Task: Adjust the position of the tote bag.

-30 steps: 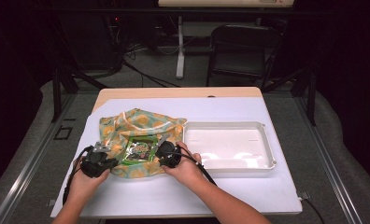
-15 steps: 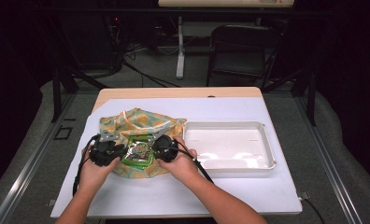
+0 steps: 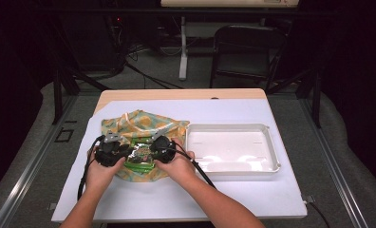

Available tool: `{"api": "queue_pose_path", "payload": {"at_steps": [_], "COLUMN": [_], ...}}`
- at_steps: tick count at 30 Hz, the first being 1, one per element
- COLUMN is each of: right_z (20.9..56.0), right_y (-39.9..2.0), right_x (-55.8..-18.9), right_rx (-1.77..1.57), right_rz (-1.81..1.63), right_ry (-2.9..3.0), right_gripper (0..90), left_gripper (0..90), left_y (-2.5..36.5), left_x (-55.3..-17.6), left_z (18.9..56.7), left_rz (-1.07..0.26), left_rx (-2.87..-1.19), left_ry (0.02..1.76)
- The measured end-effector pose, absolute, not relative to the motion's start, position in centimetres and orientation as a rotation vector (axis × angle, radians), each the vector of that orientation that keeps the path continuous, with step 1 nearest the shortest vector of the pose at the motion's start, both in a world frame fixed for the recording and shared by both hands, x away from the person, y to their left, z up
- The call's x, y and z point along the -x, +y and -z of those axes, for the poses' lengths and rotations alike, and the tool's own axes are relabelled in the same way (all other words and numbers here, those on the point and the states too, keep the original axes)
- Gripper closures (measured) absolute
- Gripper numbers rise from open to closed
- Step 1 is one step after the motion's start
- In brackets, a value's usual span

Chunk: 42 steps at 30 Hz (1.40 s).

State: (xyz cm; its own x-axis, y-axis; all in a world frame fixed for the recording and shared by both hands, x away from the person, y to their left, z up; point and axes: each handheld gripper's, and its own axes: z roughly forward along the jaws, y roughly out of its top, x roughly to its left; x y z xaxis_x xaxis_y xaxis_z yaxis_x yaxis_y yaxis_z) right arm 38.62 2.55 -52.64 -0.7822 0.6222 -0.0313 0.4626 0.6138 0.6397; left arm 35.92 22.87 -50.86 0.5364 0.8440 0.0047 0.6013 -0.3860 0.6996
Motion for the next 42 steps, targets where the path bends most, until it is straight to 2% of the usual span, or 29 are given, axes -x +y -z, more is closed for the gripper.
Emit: {"api": "queue_pose_path", "payload": {"at_steps": [15, 28, 42], "right_z": [53.1, 53.1, 53.3], "right_y": [3.0, 2.8, 2.7], "right_x": [-38.5, -38.5, -38.5], "right_rx": [-0.875, -0.872, -0.877], "right_rz": [-0.900, -0.870, -0.873], "right_ry": [2.600, 2.595, 2.593], "right_gripper": [67.8, 70.4, 72.3], "left_gripper": [70.4, 63.7, 55.4], "left_y": [22.5, 23.1, 23.6], "left_x": [-36.1, -36.2, -36.9], "left_z": [51.2, 51.7, 52.2], "left_rz": [-0.455, -0.438, -0.318], "left_rx": [-2.122, -2.100, -2.067], "left_ry": [1.165, 1.211, 1.272]}}
